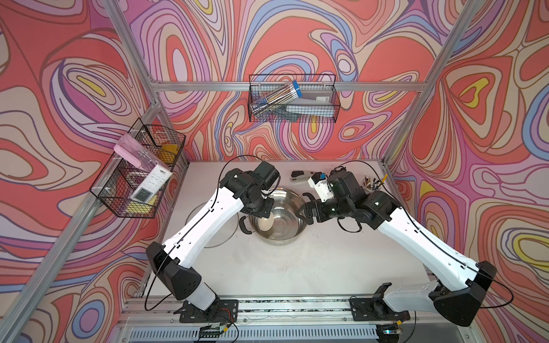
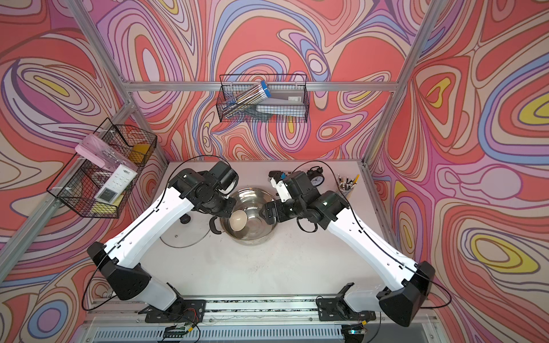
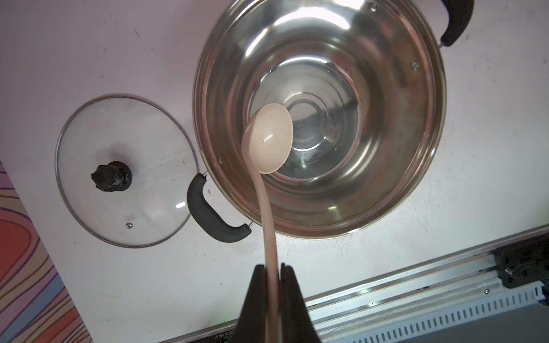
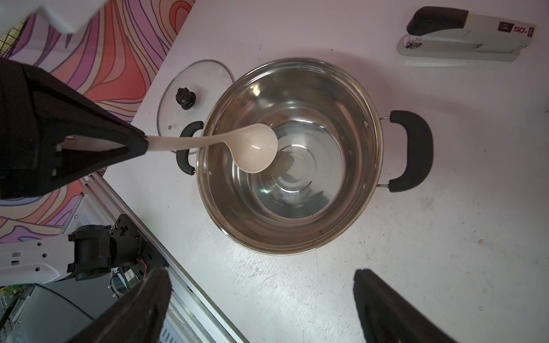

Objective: Stir the soup with a spoon
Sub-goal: Stir the soup in the pan with a stick.

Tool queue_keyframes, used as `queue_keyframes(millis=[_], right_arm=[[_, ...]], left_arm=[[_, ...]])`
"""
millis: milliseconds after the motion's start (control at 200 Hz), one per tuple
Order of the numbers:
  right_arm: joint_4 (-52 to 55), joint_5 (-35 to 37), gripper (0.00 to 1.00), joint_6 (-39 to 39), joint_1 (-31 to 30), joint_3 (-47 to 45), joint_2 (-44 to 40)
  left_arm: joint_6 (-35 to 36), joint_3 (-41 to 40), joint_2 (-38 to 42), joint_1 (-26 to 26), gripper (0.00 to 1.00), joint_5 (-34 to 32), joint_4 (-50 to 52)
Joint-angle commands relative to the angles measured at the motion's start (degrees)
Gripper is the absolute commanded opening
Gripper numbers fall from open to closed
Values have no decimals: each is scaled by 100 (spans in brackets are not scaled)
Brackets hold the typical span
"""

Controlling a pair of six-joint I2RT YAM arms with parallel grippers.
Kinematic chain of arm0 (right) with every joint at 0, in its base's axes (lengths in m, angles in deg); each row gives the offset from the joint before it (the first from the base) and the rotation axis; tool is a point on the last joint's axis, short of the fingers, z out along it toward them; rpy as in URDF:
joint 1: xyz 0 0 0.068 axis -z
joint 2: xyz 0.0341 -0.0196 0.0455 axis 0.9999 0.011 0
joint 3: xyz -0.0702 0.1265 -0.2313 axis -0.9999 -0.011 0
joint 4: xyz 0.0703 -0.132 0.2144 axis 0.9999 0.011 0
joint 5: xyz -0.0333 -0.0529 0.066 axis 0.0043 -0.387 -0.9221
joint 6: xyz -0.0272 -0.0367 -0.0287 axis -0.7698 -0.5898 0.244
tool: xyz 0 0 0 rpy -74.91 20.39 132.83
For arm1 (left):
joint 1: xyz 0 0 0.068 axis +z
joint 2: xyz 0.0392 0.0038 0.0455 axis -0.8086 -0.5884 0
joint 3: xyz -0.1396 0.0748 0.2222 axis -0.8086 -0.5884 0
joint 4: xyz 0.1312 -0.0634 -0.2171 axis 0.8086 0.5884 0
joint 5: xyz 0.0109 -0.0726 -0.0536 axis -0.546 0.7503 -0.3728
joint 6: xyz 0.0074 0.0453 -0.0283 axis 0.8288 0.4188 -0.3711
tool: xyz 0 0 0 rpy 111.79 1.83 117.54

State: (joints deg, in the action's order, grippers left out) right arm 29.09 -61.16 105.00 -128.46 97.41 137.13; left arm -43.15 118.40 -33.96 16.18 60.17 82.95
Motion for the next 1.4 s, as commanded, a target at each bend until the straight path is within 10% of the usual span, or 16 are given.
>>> queue_keyframes(millis=[0,766,1397], right_arm=[[3,173,98,-53,-37,-68,-141],[90,426,98,27,-37,-116,-379],[-169,180,98,108,-37,-275,-386]], left_arm=[[-69,225,-199,34,0,-498,82],[-85,820,-1086,-355,0,757,-1364],[-646,-371,101,-520,0,1275,-331]])
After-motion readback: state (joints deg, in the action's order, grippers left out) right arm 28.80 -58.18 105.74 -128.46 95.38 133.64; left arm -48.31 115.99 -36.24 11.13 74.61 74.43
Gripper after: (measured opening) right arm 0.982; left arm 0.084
